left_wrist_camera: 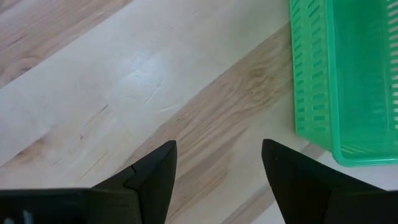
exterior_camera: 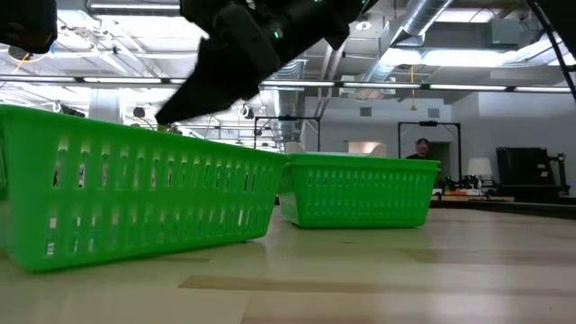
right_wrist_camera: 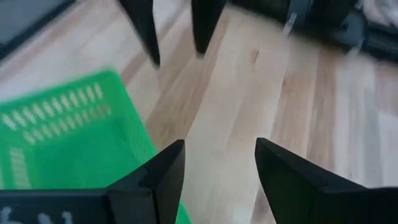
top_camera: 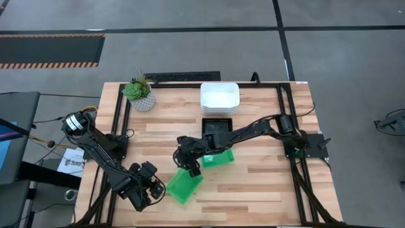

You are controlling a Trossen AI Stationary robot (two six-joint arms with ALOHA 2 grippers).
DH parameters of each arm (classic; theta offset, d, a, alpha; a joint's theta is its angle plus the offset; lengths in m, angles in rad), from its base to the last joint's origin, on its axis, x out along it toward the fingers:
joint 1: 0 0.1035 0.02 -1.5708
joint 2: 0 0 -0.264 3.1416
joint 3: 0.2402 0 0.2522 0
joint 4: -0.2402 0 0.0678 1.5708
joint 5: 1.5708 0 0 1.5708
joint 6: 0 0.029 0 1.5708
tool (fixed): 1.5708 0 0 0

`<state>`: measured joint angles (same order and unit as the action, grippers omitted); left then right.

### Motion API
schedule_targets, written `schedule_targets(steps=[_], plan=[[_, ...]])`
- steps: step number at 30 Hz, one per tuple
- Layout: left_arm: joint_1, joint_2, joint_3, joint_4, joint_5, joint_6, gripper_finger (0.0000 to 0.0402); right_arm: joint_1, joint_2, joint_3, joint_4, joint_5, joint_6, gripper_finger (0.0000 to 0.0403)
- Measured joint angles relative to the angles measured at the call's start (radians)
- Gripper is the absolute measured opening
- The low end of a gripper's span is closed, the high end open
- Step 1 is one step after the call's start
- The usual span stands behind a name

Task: Stack baskets by color
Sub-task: Stack the left green bin on the top green bin

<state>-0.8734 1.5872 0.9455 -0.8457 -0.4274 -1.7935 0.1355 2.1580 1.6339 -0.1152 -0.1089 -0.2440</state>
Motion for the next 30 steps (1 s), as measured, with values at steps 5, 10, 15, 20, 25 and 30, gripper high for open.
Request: schedule_targets(steps=[5, 10, 15, 20, 25, 30], plan=[[0.000, 0.000, 0.000, 0.000, -0.003, 0.003, 0.0224, 0.002, 0.004, -0.003, -0.007, 0.000, 0.003, 0.0219], [0.000, 0.000, 0.000, -0.001, -0.007, 0.011, 0.0224, 0.001, 0.001, -0.003, -0.008, 0.000, 0.007, 0.0219], [0.000, 0.000, 0.000, 0.003, -0.006, 0.013, 0.0224, 0.004, -0.001, -0.003, -0.007, 0.000, 0.007, 0.0219], [0.000, 0.000, 0.000, 0.002, -0.006, 0.018, 0.0224, 0.009, -0.001, -0.003, 0.003, 0.000, 0.007, 0.0219], [0.000, 0.000, 0.000, 0.003, -0.007, 0.018, 0.0224, 0.008, -0.001, -0.003, 0.026, -0.011, 0.007, 0.0219], [0.000, 0.000, 0.000, 0.002, -0.004, 0.022, 0.0224, 0.013, -0.001, -0.003, 0.051, -0.024, 0.005, 0.0219]])
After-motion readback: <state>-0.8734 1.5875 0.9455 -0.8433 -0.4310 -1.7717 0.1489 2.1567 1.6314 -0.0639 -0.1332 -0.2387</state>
